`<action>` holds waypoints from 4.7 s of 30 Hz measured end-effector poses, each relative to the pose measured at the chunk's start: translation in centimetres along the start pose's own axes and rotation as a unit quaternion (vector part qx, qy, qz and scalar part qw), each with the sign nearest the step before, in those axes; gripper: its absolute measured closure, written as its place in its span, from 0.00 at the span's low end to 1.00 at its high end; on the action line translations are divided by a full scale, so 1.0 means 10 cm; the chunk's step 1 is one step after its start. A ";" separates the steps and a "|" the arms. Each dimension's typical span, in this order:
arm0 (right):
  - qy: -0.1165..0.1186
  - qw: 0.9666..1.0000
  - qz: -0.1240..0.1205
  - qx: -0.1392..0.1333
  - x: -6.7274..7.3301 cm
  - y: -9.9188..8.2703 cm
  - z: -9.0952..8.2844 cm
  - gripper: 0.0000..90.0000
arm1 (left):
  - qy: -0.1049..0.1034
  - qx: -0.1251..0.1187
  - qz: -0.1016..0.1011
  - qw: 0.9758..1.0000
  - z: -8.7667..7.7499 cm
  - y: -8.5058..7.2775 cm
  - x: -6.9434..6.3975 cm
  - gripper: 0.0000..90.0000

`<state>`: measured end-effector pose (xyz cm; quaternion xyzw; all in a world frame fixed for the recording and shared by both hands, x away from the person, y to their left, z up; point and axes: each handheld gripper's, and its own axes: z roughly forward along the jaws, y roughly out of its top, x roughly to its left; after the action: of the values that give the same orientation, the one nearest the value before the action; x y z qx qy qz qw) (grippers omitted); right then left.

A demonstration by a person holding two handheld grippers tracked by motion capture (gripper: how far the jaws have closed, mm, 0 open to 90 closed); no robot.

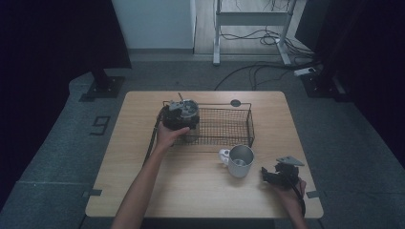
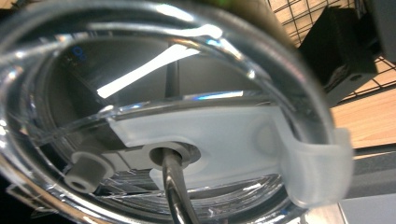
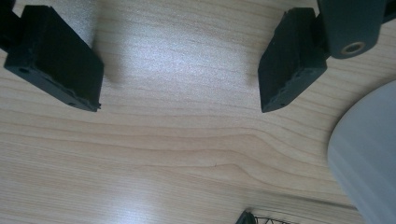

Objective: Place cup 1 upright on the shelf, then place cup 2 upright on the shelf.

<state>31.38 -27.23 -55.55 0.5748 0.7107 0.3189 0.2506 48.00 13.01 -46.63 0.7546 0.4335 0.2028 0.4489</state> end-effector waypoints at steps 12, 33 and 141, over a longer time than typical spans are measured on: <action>0.001 1.000 -0.001 0.000 0.00 0.00 0.00 0.16 | 0.008 -0.031 0.020 0.999 -0.32 -0.03 -0.05 0.03; 0.000 1.000 0.000 0.000 0.00 0.00 0.00 0.16 | -0.033 -0.048 0.011 0.998 -0.92 -0.49 -0.18 0.08; 0.161 0.979 -0.043 -0.120 0.79 0.44 -0.38 0.08 | -0.021 0.039 -0.017 0.999 -1.22 -1.51 -0.28 0.17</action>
<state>29.80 -19.55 -49.68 0.4505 0.7222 0.4795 0.2137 30.88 20.16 -53.00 0.7680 0.4444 0.1618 0.4318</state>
